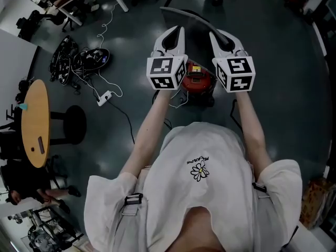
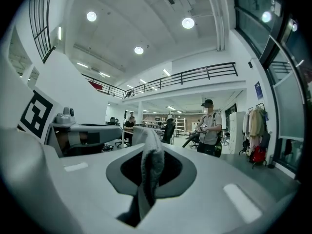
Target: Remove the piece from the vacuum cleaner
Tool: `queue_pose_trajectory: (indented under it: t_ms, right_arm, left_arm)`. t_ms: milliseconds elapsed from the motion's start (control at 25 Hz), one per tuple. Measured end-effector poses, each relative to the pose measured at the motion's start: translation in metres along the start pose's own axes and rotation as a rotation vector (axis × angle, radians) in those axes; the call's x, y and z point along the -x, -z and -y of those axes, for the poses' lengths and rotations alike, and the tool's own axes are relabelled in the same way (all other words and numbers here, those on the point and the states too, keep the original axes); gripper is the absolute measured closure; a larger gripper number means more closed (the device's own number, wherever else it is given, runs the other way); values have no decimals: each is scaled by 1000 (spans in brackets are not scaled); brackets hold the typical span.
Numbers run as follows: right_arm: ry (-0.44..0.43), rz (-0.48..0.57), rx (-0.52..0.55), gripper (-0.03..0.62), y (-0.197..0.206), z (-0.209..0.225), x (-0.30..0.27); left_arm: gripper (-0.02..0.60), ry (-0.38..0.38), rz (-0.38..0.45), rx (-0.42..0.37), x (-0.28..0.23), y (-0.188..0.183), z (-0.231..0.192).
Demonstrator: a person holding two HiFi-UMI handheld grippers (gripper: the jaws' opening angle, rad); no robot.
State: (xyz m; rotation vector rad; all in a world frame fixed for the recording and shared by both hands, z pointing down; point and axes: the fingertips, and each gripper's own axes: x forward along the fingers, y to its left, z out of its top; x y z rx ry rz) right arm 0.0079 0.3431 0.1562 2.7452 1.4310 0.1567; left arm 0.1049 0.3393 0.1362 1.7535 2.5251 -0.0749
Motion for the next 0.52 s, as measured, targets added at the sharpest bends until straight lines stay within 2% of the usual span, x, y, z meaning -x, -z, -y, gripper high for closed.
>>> queue_pose_trajectory:
  t_ms: [520]
  right_arm:
    - [13,6,19,561,0,13,8]
  left_arm:
    - [581,23,-14,-5,-6,6,9]
